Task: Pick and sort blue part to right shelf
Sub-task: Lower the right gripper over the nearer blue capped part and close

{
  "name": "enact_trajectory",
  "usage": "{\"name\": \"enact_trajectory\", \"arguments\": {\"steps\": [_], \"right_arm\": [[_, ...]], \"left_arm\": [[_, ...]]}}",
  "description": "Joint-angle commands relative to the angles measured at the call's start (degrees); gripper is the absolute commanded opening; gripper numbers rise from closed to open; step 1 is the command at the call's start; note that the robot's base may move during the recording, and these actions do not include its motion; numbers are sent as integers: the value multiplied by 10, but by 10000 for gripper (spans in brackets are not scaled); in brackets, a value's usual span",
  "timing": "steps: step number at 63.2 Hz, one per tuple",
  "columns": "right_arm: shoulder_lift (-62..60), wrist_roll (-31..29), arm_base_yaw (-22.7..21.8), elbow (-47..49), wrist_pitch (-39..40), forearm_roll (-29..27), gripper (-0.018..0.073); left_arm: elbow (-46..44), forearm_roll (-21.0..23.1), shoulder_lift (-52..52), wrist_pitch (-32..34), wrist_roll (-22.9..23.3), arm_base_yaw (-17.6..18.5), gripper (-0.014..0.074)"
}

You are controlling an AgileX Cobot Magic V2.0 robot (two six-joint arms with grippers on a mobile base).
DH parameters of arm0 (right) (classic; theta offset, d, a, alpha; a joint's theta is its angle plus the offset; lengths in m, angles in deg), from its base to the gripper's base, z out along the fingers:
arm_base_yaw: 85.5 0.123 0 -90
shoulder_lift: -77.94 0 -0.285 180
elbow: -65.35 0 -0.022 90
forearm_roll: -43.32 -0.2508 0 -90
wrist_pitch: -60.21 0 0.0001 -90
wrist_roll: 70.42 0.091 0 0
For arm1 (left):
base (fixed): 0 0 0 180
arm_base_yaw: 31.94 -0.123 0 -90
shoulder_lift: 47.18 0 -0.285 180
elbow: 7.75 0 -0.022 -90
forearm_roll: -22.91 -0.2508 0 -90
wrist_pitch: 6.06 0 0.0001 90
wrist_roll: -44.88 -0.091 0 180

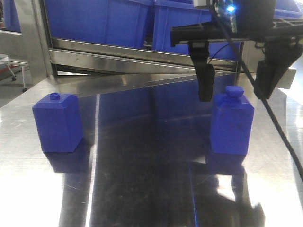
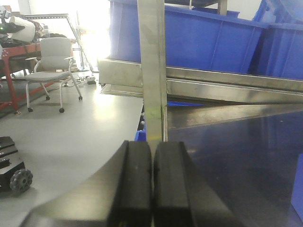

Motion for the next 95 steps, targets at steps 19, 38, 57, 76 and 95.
{"name": "enact_trajectory", "arguments": {"steps": [19,38,57,76,95], "right_arm": [[-19,4,-17,-17,49,8,552],[-16,4,-19,-39,85,8,552],[17,-18,-20,-39,89,4,551],[13,-16,-20,-39,97,-7,551],[10,-16,-28,-39,96,-9,346]], "left_arm": [[13,4,13,49,1,0,125],[13,4,13,49,1,0,125],[13,4,13,49,1,0,125],[13,4,13,49,1,0,125],[13,4,13,49,1,0,125]]}}
